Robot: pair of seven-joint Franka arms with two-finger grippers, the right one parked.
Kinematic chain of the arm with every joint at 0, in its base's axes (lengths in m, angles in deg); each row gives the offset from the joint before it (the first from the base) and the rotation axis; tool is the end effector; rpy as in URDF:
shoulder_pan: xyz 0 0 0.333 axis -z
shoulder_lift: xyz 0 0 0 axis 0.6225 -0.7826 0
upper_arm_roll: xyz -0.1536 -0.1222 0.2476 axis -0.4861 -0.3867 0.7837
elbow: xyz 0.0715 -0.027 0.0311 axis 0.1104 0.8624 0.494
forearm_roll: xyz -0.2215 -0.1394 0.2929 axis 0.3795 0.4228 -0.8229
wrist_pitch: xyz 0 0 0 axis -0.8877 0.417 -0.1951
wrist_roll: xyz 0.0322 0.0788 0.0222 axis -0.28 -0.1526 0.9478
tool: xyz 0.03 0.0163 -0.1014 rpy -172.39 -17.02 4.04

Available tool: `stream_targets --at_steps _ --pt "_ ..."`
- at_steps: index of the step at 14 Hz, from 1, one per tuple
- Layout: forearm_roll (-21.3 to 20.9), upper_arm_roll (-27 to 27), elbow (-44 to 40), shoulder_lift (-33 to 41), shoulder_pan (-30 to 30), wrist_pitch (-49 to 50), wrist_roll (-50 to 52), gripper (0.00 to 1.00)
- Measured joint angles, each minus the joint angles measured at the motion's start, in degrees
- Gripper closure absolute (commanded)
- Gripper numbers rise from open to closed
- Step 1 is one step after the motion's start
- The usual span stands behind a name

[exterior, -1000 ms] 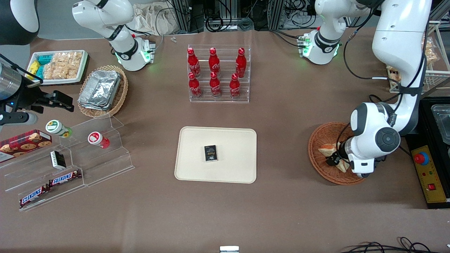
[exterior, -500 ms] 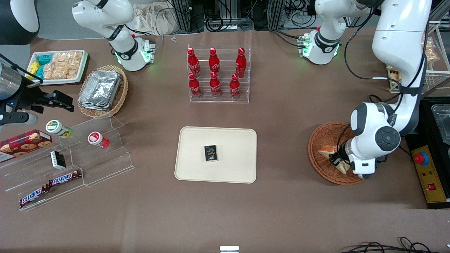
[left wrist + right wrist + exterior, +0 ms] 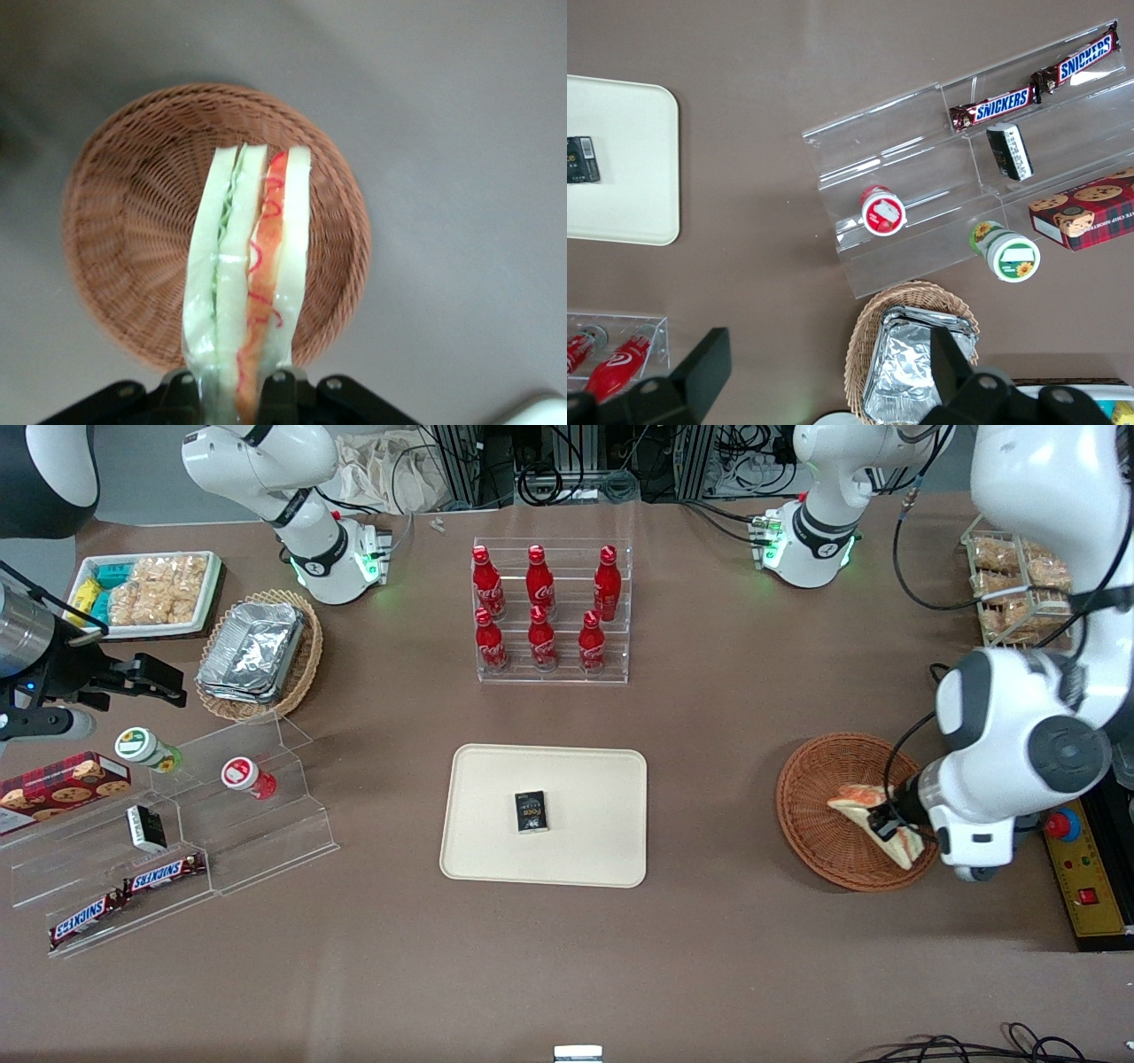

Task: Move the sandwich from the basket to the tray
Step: 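Lift the sandwich and carry it toward the cream tray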

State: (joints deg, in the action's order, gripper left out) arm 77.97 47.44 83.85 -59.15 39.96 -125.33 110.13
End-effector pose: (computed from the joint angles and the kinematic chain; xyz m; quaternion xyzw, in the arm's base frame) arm 0.6533 -0.0666 0.4235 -0.9338 -0.3559 0.0292 0.0205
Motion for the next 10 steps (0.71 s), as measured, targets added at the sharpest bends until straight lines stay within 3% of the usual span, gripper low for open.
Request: stream_targets --at_steps 2,5,7,10 --pt "1.5 -3.7 -7.1 0.8 0.2 5.6 -0.7 1.00" --pt "2.8 -10.2 -12.6 -1.0 0.8 6.4 -1.0 1.00" --pt "2.8 -14.4 -14.7 -4.8 1.8 4.4 -1.1 1.00" --pt "1.9 -15.9 -15.5 -12.7 7.3 -3.5 -4.1 1.00"
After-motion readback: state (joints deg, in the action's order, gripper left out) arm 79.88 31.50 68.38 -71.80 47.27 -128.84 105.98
